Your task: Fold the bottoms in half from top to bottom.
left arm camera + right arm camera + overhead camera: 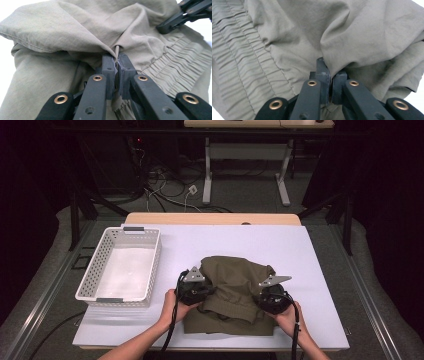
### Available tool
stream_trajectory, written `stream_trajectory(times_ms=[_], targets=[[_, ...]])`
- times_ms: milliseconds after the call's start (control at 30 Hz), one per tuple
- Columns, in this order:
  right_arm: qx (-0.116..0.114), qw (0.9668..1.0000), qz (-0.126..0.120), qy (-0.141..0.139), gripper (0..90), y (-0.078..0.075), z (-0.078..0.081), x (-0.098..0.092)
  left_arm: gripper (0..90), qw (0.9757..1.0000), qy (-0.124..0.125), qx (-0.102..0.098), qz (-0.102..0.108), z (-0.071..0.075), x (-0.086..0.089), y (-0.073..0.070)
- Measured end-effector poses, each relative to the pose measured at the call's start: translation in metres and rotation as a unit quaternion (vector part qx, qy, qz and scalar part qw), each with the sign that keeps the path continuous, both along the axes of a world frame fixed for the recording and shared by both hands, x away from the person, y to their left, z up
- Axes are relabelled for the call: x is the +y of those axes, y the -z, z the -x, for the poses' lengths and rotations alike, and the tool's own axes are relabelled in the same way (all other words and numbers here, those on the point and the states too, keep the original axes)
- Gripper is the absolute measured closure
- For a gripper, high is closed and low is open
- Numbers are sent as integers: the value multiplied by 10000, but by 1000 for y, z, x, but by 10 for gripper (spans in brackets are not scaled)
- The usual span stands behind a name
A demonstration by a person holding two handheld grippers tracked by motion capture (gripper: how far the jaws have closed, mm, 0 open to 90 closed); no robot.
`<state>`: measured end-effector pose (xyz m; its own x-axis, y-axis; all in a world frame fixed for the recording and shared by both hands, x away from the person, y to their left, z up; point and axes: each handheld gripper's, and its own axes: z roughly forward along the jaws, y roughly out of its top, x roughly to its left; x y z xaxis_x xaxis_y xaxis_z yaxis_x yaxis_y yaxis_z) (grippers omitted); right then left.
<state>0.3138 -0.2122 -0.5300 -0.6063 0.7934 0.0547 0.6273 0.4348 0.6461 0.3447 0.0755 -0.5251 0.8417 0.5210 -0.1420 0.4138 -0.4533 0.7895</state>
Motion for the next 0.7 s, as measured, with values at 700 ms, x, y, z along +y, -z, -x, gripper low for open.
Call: stream_trajectory(times_ms=[700], targets=[[256, 9984, -2, -498, 863, -12, 26, -6, 875, 9974, 430, 541, -182, 20, 7, 1]])
